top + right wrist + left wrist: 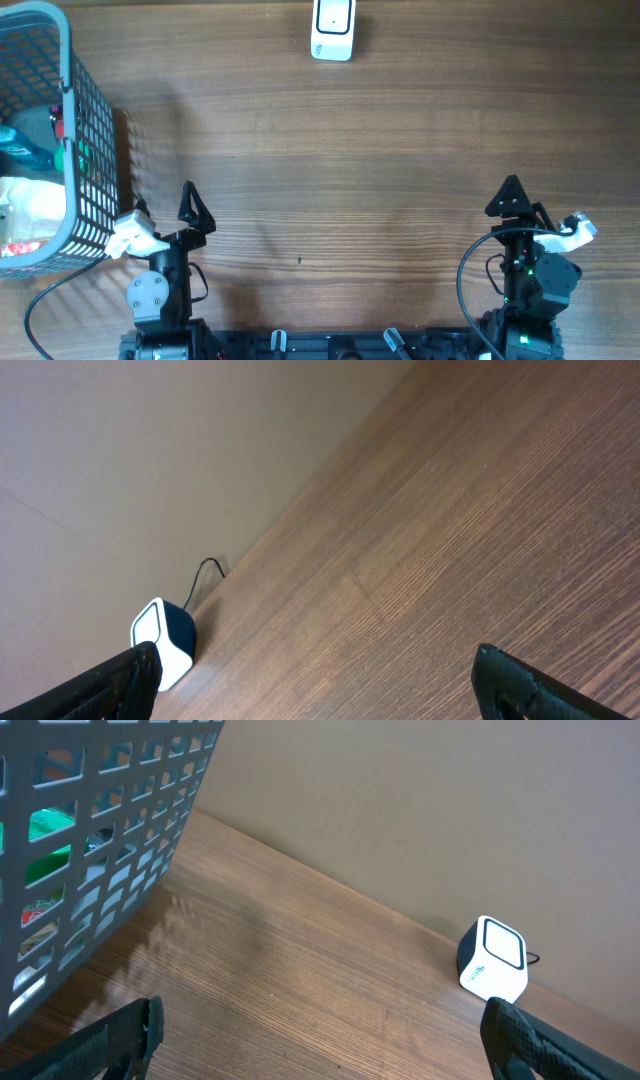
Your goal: Scan the item barcode
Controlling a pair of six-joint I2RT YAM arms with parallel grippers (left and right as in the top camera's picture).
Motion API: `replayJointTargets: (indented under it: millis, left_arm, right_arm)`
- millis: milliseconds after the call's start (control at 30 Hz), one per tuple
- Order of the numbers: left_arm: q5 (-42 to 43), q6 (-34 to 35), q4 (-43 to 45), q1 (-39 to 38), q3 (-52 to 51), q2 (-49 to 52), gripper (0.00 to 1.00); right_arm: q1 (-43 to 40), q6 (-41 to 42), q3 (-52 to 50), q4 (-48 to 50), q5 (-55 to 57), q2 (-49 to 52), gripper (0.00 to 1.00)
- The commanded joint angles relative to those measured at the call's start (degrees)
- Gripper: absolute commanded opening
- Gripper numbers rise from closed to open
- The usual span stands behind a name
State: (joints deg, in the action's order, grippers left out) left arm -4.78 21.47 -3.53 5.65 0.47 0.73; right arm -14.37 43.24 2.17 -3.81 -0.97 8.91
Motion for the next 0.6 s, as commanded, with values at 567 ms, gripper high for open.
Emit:
replayJointTargets:
  millis: [567]
  left_arm:
    - [1.55,-1.36,-0.24,-0.24,-0.13,-0.42,1.00]
  right_arm:
    - [-0.15,-1.05,-0.07,0.15,1.09,-0.76,1.00]
